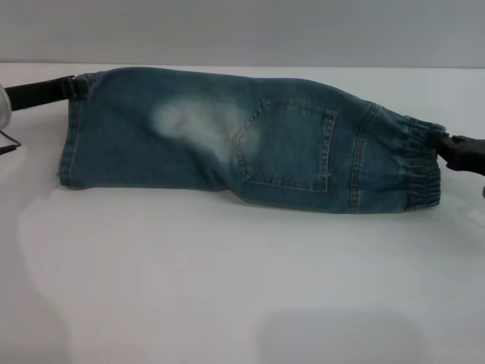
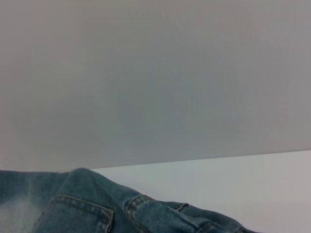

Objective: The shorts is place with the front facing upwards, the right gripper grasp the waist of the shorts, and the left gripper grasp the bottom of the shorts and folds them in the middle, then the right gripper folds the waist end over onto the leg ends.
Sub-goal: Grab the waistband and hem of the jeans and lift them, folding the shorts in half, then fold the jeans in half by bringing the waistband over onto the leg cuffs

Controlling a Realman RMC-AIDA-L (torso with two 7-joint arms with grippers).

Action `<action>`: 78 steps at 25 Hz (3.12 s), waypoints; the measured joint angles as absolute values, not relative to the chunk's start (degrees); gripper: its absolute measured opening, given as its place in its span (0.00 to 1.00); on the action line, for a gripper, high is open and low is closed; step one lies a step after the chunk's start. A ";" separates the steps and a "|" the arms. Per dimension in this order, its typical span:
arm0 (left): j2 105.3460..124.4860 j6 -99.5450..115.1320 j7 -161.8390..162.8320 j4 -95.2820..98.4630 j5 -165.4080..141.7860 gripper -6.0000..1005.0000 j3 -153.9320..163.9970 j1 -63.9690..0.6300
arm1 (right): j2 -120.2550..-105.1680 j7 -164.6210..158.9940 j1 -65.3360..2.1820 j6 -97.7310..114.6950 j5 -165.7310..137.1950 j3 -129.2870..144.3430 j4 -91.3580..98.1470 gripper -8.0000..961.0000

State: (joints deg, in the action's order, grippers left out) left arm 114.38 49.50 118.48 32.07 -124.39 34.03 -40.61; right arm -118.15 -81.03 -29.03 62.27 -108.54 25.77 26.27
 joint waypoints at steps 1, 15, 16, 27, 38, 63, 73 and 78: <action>114.49 48.71 118.47 32.07 -124.41 0.04 34.79 -40.61 | -118.16 -80.98 -29.22 62.00 -108.53 25.76 26.05 0.04; 114.57 43.92 118.27 32.08 -124.55 0.04 38.99 -40.30 | -118.21 -80.51 -30.61 58.48 -108.53 25.81 25.22 0.08; 114.57 43.82 117.99 32.08 -124.55 0.04 39.00 -40.25 | -118.21 -80.51 -30.73 58.35 -108.55 25.94 25.16 0.08; 116.59 40.36 113.66 32.66 -124.06 0.11 38.67 -39.83 | -118.45 -80.41 -32.06 55.87 -108.59 26.19 23.71 0.27; 117.65 40.83 109.63 34.10 -119.29 0.51 38.44 -38.56 | -118.69 -75.89 -30.17 55.89 -100.75 25.69 24.11 0.58; 117.89 72.45 68.21 27.09 -73.26 0.80 38.41 -30.17 | -118.73 -57.17 -25.75 64.93 -75.57 25.40 25.85 0.60; 117.85 80.74 56.77 20.97 -63.50 0.80 38.40 -28.45 | -118.43 -54.14 -25.58 68.40 -71.48 26.66 25.26 0.60; 117.85 80.68 56.60 20.86 -63.34 0.80 38.54 -28.22 | -117.69 -65.69 -25.56 68.12 -78.55 30.88 31.90 0.60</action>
State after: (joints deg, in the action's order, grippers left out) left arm 117.85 80.68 56.60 20.86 -63.34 38.54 -28.22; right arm -117.69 -65.69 -25.56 68.12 -78.55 30.88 31.90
